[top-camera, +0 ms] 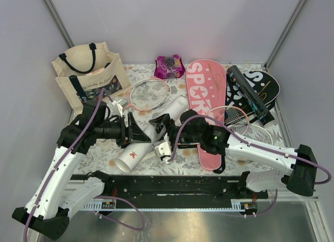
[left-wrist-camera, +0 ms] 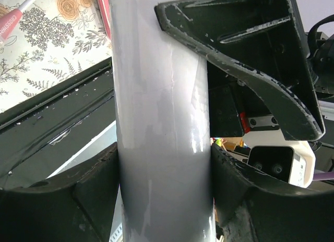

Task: Pack up the badminton gear
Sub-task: Place the shuttle tube at the center of the board.

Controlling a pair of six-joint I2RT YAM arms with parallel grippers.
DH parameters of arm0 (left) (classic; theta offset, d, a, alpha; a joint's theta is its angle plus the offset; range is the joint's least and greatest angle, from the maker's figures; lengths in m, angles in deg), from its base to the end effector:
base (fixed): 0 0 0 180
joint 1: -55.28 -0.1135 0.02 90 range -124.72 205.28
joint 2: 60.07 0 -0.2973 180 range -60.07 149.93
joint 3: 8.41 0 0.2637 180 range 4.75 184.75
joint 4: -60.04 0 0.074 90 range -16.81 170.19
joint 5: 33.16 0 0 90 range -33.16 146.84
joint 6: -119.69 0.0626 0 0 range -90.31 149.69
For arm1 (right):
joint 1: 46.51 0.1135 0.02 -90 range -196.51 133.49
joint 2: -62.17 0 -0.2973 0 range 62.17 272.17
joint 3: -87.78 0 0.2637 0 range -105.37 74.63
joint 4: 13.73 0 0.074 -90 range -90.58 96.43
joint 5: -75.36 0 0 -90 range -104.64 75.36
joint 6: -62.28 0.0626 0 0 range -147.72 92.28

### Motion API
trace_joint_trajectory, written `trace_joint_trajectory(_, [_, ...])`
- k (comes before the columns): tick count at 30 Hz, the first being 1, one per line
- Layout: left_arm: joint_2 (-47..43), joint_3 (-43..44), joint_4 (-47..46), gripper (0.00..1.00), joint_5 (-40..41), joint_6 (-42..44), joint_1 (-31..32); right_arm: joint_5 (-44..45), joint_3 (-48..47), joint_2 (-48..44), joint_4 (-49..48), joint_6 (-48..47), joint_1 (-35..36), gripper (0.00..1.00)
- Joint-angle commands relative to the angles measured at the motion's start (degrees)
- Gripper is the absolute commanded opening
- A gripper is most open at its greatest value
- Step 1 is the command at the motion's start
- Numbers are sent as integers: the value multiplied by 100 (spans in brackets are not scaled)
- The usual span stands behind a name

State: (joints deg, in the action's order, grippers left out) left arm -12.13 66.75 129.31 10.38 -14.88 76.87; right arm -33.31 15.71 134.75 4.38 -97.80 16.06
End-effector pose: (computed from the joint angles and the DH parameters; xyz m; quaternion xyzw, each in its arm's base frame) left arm 0.1156 -0.0946 0.3764 -0.0102 0.8547 -0.5058 0.1162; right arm 0.1301 0.2942 0.3523 -0.7720 0.2351 0.0938 0.5831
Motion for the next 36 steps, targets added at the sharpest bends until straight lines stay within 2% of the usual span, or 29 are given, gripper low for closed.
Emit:
trace_joint_trajectory(1, [-13, 190, -453, 13, -680, 353, 13, 294, -226, 99, -12, -14, -7, 81])
trace_joint_trajectory(7, [162, 225, -453, 28, -707, 538, 4, 496, -173, 11, -56, 231, -8, 68])
trace_joint_trajectory(9, [241, 330, -392, 35, -585, 608, 13, 532, -155, -33, -56, 346, -8, 67])
trace_joint_trajectory(12, [496, 698, -163, 51, -233, 801, 4, 637, -103, -77, -56, 434, -16, 66])
trace_joint_trajectory(16, [900, 1305, 39, 62, 259, 1047, 4, 699, -50, -138, -47, 680, -95, 65])
trace_joint_trajectory(23, [1244, 1789, 40, 71, 594, 1100, -5, 857, 38, -270, -3, 970, -245, 62])
trace_joint_trajectory(33, [1112, 1667, 223, 81, 234, 1206, -110, 962, 363, -604, -345, 1094, -438, 59])
trace_joint_trajectory(36, [928, 1701, 470, 81, 679, 1363, -154, 989, 363, -666, -258, 1128, -491, 59])
